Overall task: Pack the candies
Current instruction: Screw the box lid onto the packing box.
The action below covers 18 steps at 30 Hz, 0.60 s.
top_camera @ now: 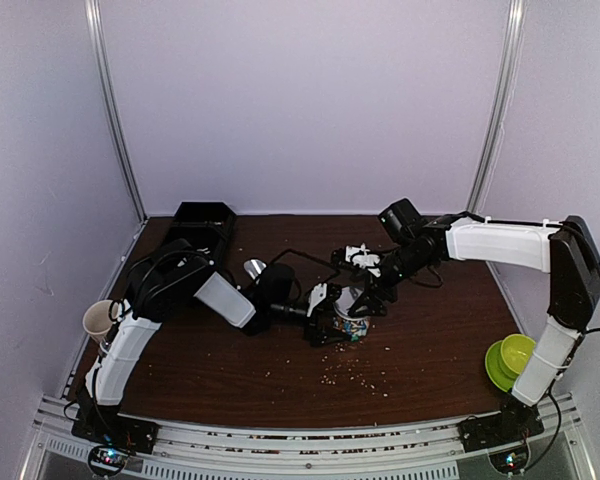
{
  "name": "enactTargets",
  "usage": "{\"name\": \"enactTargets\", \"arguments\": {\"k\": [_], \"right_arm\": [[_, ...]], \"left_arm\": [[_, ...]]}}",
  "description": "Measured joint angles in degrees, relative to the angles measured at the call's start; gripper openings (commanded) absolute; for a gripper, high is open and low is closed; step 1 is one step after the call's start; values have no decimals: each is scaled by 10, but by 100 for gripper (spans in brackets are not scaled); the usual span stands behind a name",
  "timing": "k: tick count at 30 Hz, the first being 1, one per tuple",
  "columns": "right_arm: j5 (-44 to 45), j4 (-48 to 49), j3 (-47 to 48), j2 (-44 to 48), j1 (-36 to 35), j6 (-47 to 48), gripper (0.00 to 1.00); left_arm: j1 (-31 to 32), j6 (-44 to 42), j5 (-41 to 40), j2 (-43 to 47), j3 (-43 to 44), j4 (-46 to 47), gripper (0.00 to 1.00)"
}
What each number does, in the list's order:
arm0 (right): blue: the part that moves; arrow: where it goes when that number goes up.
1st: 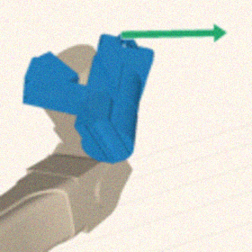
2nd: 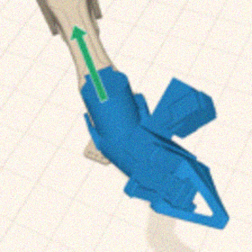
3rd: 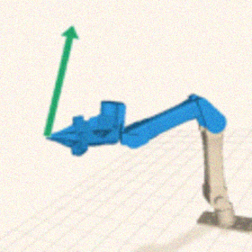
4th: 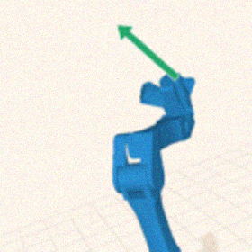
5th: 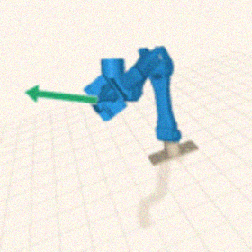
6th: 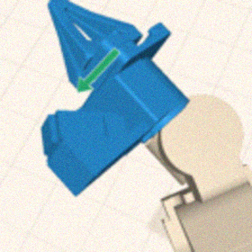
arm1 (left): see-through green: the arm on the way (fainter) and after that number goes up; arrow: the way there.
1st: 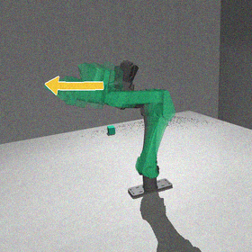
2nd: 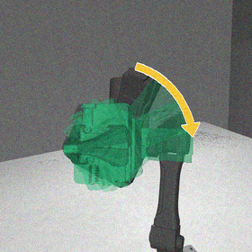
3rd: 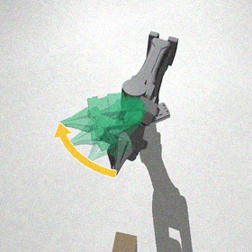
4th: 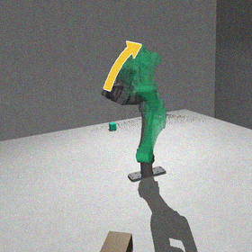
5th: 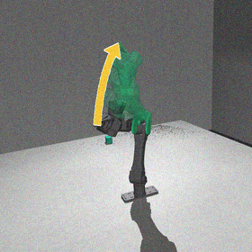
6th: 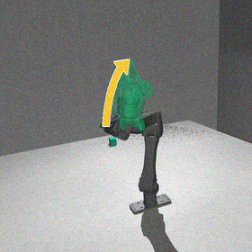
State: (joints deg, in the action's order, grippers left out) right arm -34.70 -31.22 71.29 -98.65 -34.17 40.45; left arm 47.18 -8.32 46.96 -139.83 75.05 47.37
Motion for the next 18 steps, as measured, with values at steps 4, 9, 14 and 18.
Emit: {"name": "enactTargets", "arguments": {"k": [4, 9, 14, 18], "right_arm": [[0, -1, 0, 0, -1, -3, 99], [2, -3, 0, 0, -3, -11, 100], [7, -8, 0, -1, -6, -17, 100], [10, -19, 0, -3, -8, -19, 100]], "left_arm": [[0, -2, 2, 0, 1, -3, 85], [-1, -2, 2, 0, 2, -5, 85], [-1, -3, 2, 0, 2, -5, 84], [-1, -3, 2, 0, 2, -5, 84]]}}
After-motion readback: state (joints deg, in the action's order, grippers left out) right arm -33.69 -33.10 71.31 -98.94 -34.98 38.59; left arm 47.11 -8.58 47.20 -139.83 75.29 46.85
